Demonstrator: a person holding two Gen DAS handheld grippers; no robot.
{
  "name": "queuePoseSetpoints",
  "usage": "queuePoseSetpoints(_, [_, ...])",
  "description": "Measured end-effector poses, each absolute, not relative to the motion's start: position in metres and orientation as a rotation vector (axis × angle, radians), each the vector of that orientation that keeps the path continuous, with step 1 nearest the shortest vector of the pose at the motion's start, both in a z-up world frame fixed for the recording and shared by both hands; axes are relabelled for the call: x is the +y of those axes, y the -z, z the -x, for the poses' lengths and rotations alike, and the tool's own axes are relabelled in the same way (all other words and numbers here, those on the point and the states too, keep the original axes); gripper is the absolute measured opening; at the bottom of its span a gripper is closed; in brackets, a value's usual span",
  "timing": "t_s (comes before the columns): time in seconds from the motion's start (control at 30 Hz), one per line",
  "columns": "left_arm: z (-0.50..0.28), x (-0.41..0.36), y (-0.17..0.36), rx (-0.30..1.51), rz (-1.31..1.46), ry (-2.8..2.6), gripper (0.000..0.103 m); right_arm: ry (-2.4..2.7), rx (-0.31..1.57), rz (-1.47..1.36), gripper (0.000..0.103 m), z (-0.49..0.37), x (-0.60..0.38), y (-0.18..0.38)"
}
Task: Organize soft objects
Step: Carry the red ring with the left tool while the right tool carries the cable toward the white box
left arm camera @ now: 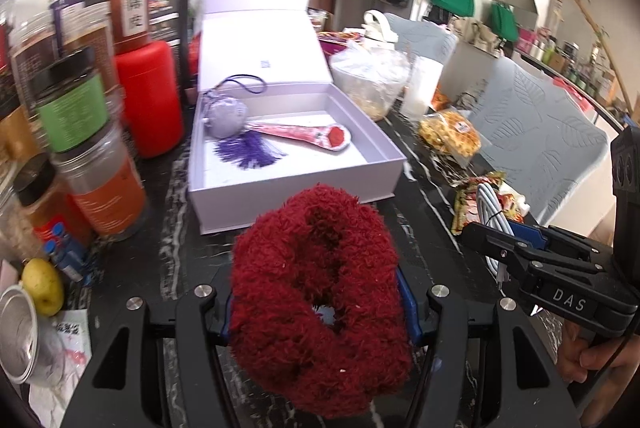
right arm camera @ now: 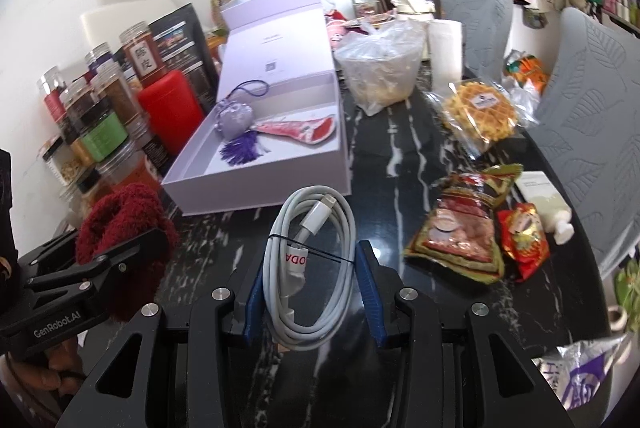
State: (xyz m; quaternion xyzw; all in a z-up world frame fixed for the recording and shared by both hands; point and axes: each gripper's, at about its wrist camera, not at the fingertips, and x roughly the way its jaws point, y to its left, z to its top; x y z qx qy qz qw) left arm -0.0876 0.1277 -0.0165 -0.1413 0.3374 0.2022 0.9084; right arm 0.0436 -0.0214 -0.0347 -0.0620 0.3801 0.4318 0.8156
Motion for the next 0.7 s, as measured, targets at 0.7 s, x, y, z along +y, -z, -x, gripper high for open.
queuePoseSetpoints(0.7, [0.149, 0.154, -0.001, 0.626, 0.302, -0.56, 0.06, -1.074, 0.78, 0.175, 0.041, 0.016, 0.014, 0.029])
